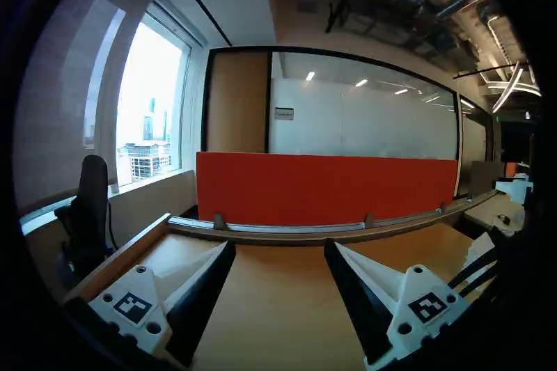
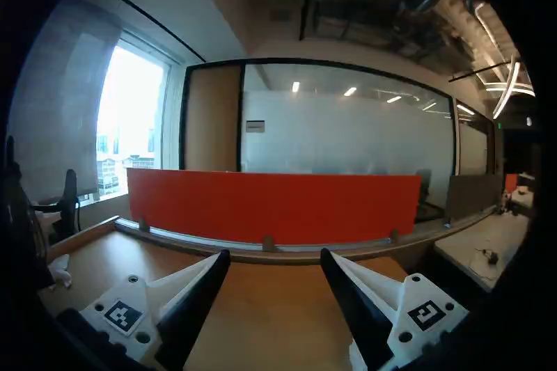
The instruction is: Fold towel
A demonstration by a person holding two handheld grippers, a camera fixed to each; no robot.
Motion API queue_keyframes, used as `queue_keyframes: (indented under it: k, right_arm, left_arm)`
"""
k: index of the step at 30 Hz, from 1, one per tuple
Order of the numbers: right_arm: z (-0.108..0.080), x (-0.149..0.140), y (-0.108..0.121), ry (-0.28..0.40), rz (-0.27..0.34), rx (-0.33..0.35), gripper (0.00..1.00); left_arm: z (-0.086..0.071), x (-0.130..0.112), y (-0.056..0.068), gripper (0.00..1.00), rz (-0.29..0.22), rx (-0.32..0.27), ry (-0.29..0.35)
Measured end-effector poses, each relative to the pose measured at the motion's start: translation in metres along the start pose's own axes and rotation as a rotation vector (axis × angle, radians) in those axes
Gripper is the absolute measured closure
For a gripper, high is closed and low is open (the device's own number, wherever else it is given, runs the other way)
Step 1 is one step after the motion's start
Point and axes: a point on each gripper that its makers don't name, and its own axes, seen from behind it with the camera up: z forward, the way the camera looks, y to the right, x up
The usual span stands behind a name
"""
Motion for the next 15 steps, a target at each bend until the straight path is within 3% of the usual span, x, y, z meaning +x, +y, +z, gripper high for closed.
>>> queue_keyframes:
  k: [8, 15]
  right_arm:
    - [0.001, 0.008, -0.010, -0.010, 0.019, 0.018, 0.00]
    - [-0.001, 0.012, -0.015, -0.020, 0.009, 0.013, 0.00]
  left_arm:
    - [0.000, -0.007, -0.001, 0.06, 0.048, 0.015, 0.012]
    - [-0.004, -0.019, 0.000, 0.06, 0.036, 0.005, 0.025]
